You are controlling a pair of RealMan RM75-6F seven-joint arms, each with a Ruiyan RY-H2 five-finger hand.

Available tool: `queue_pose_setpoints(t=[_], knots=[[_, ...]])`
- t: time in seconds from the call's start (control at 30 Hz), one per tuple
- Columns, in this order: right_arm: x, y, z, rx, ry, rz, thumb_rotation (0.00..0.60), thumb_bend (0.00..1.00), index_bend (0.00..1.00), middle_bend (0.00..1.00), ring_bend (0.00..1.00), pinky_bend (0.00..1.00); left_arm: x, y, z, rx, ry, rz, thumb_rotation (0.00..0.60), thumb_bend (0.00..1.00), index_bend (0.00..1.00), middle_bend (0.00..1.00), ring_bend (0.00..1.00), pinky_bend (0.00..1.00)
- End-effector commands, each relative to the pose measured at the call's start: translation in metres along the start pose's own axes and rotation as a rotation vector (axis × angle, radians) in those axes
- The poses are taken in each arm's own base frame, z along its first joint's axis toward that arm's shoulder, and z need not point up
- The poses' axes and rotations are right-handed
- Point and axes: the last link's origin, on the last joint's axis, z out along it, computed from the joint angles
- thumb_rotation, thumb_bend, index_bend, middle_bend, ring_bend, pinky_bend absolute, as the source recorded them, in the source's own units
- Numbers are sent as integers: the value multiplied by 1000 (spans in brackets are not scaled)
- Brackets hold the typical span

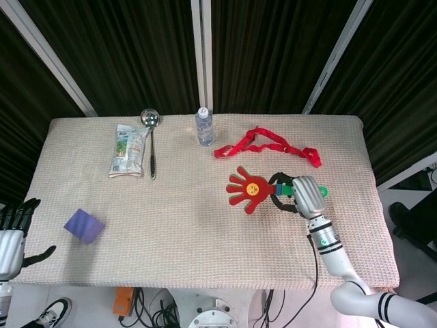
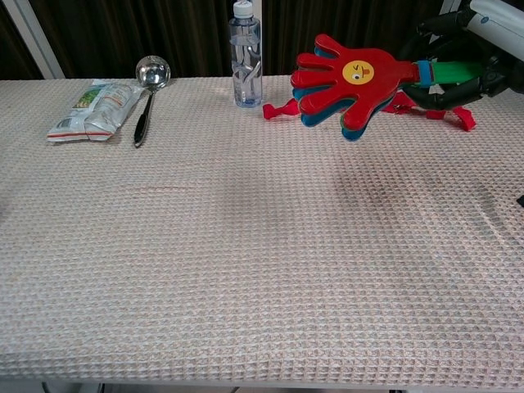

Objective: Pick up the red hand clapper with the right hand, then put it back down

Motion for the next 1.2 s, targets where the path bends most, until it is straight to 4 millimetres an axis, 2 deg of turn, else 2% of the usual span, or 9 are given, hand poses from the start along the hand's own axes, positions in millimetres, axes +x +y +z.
queue_pose_setpoints(t=[0.03, 0.3, 0.37, 0.43, 0.5, 0.53, 0.67, 0.83, 1.2], knots=[[-35, 1, 5, -98, -50, 139, 600, 352, 857, 689, 703, 977, -1, 0, 0, -1, -2, -2, 600, 90, 76, 67, 0, 41], [-61, -11, 19, -115, -94, 121, 600, 326, 795, 637, 628, 956, -2, -2, 0, 5, -9, -2, 600, 90, 76, 67, 0, 41], [-68, -10, 20, -133, -137, 93, 600, 293, 616, 494, 404, 757, -2, -3, 0, 7, -10, -4, 600, 90, 76, 67, 0, 41], [-71, -9, 20, -144, -209, 33, 600, 214, 329, 246, 130, 399, -3, -4, -1, 9, -13, -5, 600, 90, 76, 67, 0, 41], [-68, -7, 21, -151, -236, -19, 600, 127, 73, 48, 6, 93, -3, -5, -1, 11, -14, -5, 600, 90, 76, 67, 0, 41], [-65, -7, 21, -155, -225, -37, 600, 96, 13, 7, 0, 18, -3, -5, -1, 12, -13, -6, 600, 90, 76, 67, 0, 41], [-53, -5, 19, -173, -157, -62, 600, 55, 0, 0, 0, 0, -3, -5, -2, 10, -11, -9, 600, 90, 76, 67, 0, 41], [-22, 5, -7, -197, -112, -90, 600, 67, 0, 0, 0, 0, -1, -6, -4, 14, -6, -9, 600, 90, 76, 67, 0, 41], [71, 81, -145, -391, 71, -443, 600, 124, 0, 0, 0, 0, 2, -3, -4, 13, 5, -7, 600, 91, 76, 67, 0, 41]])
